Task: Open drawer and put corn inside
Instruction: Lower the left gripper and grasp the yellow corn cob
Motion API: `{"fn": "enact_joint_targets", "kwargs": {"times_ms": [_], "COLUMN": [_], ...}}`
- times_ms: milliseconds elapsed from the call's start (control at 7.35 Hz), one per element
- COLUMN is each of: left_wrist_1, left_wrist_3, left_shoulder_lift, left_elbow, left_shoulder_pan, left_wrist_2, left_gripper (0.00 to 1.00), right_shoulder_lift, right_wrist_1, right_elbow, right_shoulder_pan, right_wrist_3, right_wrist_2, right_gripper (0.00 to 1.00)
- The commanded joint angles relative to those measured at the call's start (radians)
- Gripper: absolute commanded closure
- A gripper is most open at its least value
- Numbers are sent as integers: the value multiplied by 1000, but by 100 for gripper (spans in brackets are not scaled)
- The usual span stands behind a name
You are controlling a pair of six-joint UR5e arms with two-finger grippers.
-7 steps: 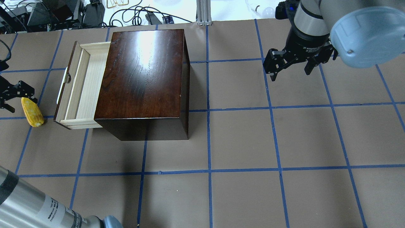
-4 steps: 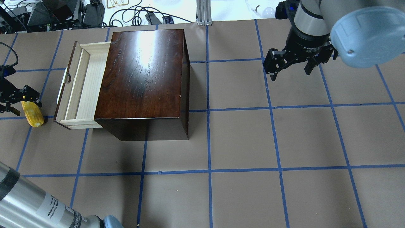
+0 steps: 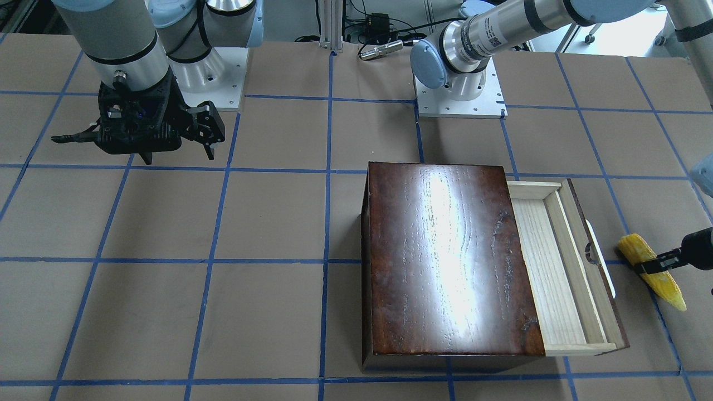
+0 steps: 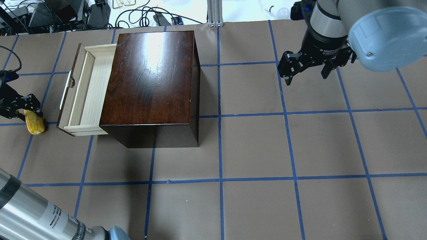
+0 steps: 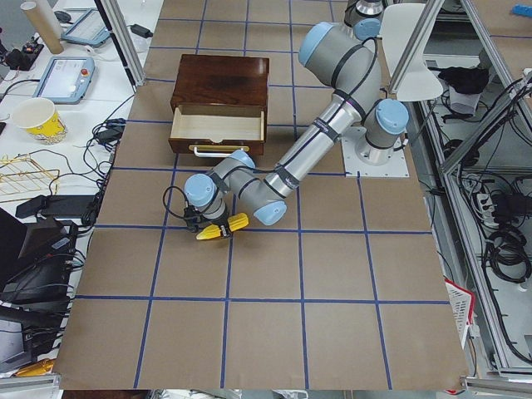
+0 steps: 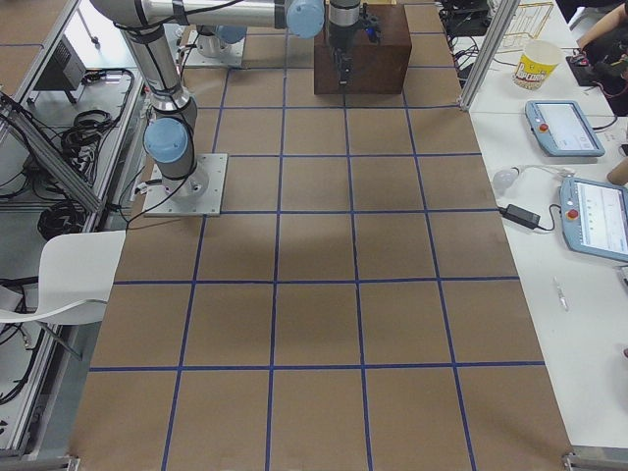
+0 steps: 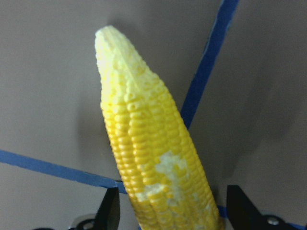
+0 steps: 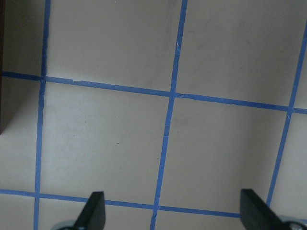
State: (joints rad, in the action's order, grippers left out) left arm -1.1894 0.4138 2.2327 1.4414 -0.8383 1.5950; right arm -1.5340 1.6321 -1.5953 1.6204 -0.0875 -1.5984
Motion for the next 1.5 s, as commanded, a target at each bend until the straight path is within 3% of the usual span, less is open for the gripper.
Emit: {"fn": "enact_joint_targets", "kwargs": {"times_ms": [0,544,817,1225,1361], "left_wrist_1": [1,-16,-103,-326,-335], "left_wrist_3": [3,0,-10,-39,-41], "left_shoulder_lift": [-7,-83,-146,-232,-251], "left_elbow": [-4,-35,-97,-272,-274], "left_shoulder_pan": [1,-13,-30,-119,-155], "left_wrist_2": [-7,-35,-40,-40,-50], "left_gripper": [100,100,100,100,100], "right_shoulder_lift": [0,0,0,0,0], "right_wrist_1": [0,0,0,0,0], "right_elbow": [0,0,-2,0,0], "right_shoulder_pan": [1,-2,-2,-2,-2], "right_wrist_3": [0,0,0,0,0], "right_wrist_2": [0,0,0,0,0], "right_gripper": [0,0,0,0,0]}}
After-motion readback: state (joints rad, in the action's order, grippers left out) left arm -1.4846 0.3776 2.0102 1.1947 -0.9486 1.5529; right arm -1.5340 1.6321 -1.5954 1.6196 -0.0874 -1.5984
